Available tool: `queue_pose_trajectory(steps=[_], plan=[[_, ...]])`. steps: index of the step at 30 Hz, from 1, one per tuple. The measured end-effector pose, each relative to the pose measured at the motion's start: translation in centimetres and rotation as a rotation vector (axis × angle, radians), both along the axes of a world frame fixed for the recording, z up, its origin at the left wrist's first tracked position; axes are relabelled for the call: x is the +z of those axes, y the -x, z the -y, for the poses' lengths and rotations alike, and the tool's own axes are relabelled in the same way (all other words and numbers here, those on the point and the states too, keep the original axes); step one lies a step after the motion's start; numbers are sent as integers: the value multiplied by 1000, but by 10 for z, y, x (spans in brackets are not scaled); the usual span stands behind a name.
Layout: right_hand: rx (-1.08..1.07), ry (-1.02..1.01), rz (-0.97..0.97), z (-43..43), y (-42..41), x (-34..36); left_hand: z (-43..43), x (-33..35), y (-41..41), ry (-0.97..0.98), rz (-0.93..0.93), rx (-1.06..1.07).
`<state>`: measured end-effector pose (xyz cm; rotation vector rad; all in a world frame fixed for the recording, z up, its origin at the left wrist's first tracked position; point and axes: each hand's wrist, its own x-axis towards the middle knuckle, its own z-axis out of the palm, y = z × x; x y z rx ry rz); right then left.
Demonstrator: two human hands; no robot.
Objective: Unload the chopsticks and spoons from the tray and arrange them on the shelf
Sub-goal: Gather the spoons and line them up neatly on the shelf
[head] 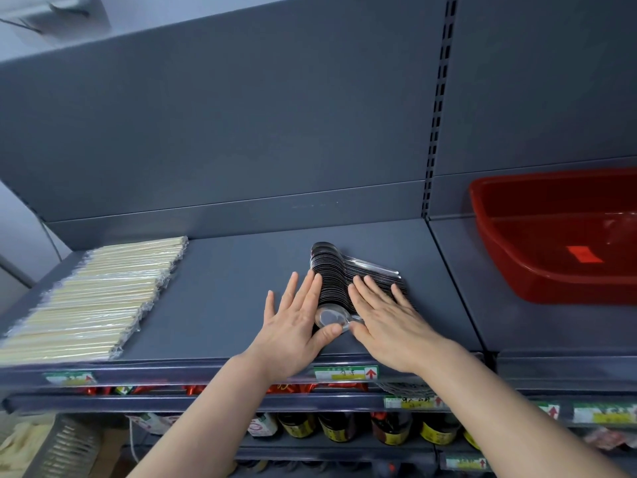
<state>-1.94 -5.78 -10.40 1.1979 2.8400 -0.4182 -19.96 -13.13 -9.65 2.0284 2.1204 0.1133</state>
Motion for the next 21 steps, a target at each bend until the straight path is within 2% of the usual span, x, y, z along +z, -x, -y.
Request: queue_pose_trajectory(steps=[21], plan=[[2,29,-10,35,-9,6,33,-1,-14,1,-77,12]])
